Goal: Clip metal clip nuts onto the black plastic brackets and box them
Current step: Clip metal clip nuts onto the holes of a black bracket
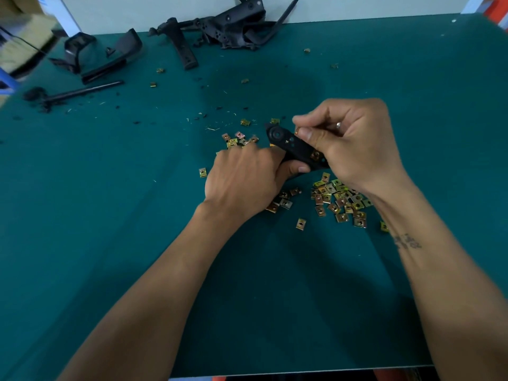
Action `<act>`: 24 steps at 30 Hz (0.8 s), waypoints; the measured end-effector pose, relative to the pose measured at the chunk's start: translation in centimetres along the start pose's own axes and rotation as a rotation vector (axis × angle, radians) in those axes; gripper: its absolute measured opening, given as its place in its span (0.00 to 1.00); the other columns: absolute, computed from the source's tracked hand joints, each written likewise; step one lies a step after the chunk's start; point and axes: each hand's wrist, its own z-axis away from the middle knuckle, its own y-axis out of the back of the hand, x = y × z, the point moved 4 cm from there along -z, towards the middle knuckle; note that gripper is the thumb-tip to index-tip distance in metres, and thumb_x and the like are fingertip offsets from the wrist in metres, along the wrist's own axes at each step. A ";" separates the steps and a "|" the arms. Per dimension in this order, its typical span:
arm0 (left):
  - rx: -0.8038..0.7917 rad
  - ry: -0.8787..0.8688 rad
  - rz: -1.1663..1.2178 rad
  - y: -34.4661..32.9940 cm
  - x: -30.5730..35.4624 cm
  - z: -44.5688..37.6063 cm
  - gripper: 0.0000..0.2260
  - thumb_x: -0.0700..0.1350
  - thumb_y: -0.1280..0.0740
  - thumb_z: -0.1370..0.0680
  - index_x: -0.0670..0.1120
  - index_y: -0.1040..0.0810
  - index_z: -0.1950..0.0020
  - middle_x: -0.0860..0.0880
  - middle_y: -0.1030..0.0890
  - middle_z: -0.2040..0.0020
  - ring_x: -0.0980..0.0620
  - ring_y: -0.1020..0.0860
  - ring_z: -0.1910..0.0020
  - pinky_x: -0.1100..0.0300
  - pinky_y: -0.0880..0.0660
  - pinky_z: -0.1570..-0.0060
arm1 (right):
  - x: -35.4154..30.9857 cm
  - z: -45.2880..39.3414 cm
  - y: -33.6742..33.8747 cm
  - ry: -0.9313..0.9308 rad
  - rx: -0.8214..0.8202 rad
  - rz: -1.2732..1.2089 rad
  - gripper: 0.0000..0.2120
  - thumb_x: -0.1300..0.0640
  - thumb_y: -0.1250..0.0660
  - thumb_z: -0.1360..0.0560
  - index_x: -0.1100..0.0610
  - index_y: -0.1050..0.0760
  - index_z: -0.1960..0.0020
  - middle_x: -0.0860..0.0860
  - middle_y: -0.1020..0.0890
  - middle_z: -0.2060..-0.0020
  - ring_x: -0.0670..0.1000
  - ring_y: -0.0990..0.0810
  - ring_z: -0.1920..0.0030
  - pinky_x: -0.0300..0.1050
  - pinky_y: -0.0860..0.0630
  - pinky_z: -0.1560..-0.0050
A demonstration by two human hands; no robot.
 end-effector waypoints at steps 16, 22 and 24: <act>0.016 0.020 0.024 0.1 -0.1 -0.1 0.33 0.70 0.57 0.22 0.46 0.24 0.54 0.38 0.19 0.61 0.31 0.21 0.61 0.51 0.37 0.65 | 1.2 0.4 -1.6 -0.192 0.212 -0.289 0.07 0.65 0.28 0.25 0.53 0.19 0.54 0.49 0.13 0.63 0.49 0.14 0.58 0.44 0.18 0.54; 0.017 0.022 0.059 0.2 -0.1 -0.1 0.33 0.71 0.57 0.23 0.47 0.25 0.54 0.39 0.19 0.60 0.31 0.21 0.60 0.51 0.37 0.65 | 0.6 0.5 -1.7 -0.128 0.232 -0.320 0.09 0.65 0.26 0.27 0.51 0.16 0.59 0.45 0.14 0.66 0.44 0.17 0.62 0.39 0.21 0.59; 0.015 0.021 0.047 0.1 -0.1 -0.1 0.33 0.71 0.58 0.23 0.48 0.24 0.51 0.39 0.19 0.59 0.32 0.21 0.59 0.51 0.36 0.64 | 0.6 0.5 -1.9 -0.143 0.235 -0.351 0.10 0.66 0.26 0.27 0.51 0.16 0.59 0.45 0.14 0.67 0.43 0.17 0.63 0.37 0.22 0.61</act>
